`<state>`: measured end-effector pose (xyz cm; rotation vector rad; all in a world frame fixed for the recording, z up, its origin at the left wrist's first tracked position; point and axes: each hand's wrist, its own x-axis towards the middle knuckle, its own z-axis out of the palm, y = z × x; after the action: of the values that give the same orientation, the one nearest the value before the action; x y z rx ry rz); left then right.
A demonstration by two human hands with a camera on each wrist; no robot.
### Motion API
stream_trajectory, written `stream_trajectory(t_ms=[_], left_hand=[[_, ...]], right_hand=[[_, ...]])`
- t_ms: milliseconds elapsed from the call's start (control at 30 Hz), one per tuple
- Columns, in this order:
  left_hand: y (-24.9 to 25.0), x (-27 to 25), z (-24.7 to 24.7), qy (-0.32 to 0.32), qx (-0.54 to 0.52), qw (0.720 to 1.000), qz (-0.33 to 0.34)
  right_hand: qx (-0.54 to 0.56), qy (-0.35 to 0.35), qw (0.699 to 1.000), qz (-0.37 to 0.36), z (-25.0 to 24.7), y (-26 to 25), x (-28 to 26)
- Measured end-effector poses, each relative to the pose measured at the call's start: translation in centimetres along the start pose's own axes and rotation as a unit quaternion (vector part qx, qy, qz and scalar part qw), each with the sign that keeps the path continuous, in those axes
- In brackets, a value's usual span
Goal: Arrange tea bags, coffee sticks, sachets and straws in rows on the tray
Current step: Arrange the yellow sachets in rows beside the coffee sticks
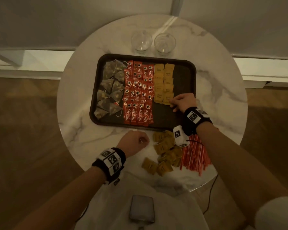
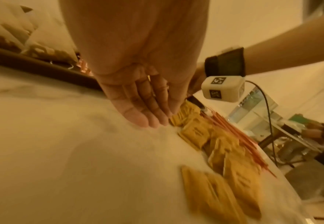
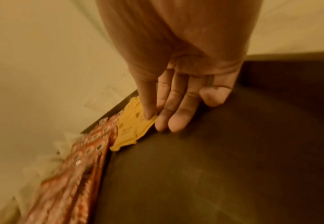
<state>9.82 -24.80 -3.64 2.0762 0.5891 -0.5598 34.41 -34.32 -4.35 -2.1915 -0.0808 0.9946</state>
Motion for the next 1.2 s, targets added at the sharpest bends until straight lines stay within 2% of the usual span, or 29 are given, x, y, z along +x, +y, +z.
stream_trajectory(t_ms=[100,233,333,433,533,700,833,933,1000,1067,1133,1200], left_hand=[[-0.7,-0.7,1.5,-0.018,0.038,0.999,0.006],[0.1,-1.1,2.9,0.038,0.026,0.999,0.018],[2.1,-1.2,3.9,0.057,0.058,0.993,0.080],[4.2,-0.7,4.7,0.020,0.130,0.979,0.154],[5.8,0.3,5.2,-0.001,0.218,0.956,0.197],[6.5,1.3,4.7,-0.018,0.291,0.936,0.198],[5.7,1.0,4.2,-0.024,0.315,0.930,0.186],[4.5,0.4,3.4,-0.016,0.291,0.943,0.158],[3.9,-0.3,2.6,-0.008,0.255,0.957,0.135],[3.7,-1.3,1.5,-0.005,0.142,0.985,0.099],[4.0,-2.1,0.4,-0.011,0.011,0.997,0.073],[4.3,-2.6,-0.6,-0.023,-0.050,0.996,0.074]], right_hand=[[-0.058,0.014,0.998,-0.001,-0.3,0.1,-0.5],[-0.030,0.018,0.999,-0.039,-1.9,0.2,-2.8],[0.023,-0.016,0.998,-0.053,-2.9,1.5,-5.6],[-0.011,-0.023,0.998,-0.063,-3.4,4.1,-8.5],[-0.050,-0.031,0.997,-0.058,-3.5,7.1,-11.1],[-0.049,-0.064,0.997,-0.014,-2.2,11.2,-14.3],[-0.038,-0.093,0.995,-0.026,-0.6,11.7,-15.6],[-0.046,-0.138,0.988,-0.047,0.5,11.5,-16.2],[-0.072,-0.136,0.986,-0.071,0.9,11.2,-16.3],[-0.071,-0.099,0.988,-0.095,1.1,10.5,-16.6],[-0.060,-0.062,0.989,-0.118,1.3,9.2,-17.0],[-0.039,-0.097,0.986,-0.133,1.7,7.7,-17.7]])
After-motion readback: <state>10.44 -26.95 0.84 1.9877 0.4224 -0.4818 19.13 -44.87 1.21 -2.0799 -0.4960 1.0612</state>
